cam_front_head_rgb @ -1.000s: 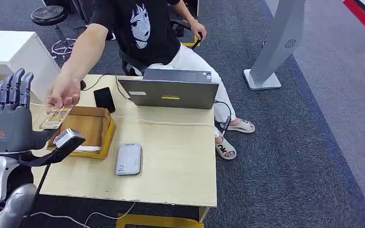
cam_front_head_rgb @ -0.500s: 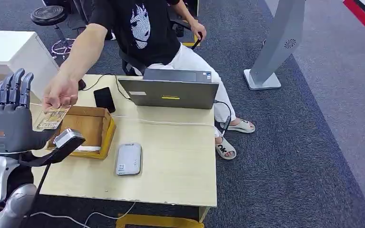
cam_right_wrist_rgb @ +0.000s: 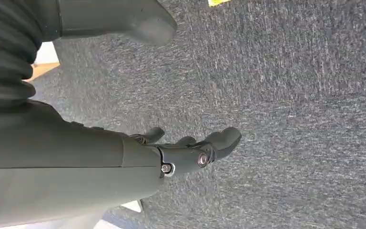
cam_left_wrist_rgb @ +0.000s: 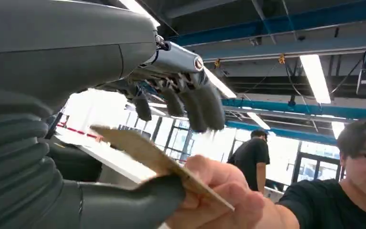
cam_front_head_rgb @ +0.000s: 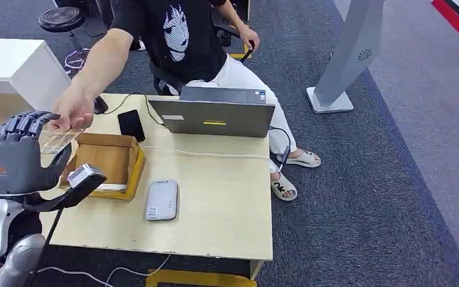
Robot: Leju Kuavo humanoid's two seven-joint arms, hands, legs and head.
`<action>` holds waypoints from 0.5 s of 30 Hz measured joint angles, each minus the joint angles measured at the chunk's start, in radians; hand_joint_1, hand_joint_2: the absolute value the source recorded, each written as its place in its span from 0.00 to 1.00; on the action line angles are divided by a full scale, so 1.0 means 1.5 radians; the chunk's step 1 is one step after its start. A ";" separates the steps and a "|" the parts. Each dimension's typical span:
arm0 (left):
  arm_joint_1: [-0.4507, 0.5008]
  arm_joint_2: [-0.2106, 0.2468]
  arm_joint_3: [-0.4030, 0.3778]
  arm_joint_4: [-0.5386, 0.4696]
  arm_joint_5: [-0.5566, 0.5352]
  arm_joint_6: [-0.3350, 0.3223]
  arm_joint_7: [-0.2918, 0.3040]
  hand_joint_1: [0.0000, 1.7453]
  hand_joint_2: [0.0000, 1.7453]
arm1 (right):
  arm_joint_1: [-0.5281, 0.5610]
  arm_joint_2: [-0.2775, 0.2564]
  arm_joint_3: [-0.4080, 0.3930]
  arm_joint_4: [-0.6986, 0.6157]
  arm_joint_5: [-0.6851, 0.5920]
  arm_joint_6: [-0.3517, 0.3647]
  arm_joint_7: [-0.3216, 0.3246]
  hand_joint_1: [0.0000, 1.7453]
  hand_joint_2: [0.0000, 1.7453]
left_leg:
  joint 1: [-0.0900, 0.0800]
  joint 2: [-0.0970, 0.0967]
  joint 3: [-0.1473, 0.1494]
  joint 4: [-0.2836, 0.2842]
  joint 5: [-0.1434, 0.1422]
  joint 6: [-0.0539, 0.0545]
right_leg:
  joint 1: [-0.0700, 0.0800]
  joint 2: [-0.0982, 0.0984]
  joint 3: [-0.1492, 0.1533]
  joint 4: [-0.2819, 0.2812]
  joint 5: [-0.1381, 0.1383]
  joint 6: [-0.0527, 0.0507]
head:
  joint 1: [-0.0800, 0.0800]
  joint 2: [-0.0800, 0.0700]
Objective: Pass the card to the sensor for recognition and then transmit it.
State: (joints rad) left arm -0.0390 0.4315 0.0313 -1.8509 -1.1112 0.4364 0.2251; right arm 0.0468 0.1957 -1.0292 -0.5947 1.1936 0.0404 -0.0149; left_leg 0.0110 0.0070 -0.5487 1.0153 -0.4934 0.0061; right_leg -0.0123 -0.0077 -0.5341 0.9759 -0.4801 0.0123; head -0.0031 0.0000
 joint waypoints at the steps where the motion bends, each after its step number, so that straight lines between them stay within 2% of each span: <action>1: 0.001 0.000 0.000 0.000 0.001 0.000 0.000 1.00 1.00 | 0.000 0.000 0.000 0.000 0.000 0.000 0.000 0.00 1.00 | 0.000 0.000 0.000 0.000 0.000 0.000 | 0.000 0.000 0.000 0.000 0.000 0.000 | 0.000 0.000; 15: 0.002 0.005 0.000 0.000 0.005 0.002 0.000 1.00 1.00 | -0.002 0.000 -0.001 0.001 0.010 -0.001 -0.002 0.00 1.00 | 0.000 0.000 0.000 0.000 0.000 0.000 | 0.000 0.000 0.000 0.000 0.000 0.000 | 0.000 0.000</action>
State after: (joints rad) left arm -0.0363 0.4391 0.0317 -1.8509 -1.1036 0.4387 0.2255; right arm 0.0444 0.1957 -1.0300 -0.5928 1.2085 0.0393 -0.0183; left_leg 0.0110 0.0067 -0.5489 1.0153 -0.4934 0.0062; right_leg -0.0124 -0.0079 -0.5341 0.9759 -0.4801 0.0123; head -0.0031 0.0000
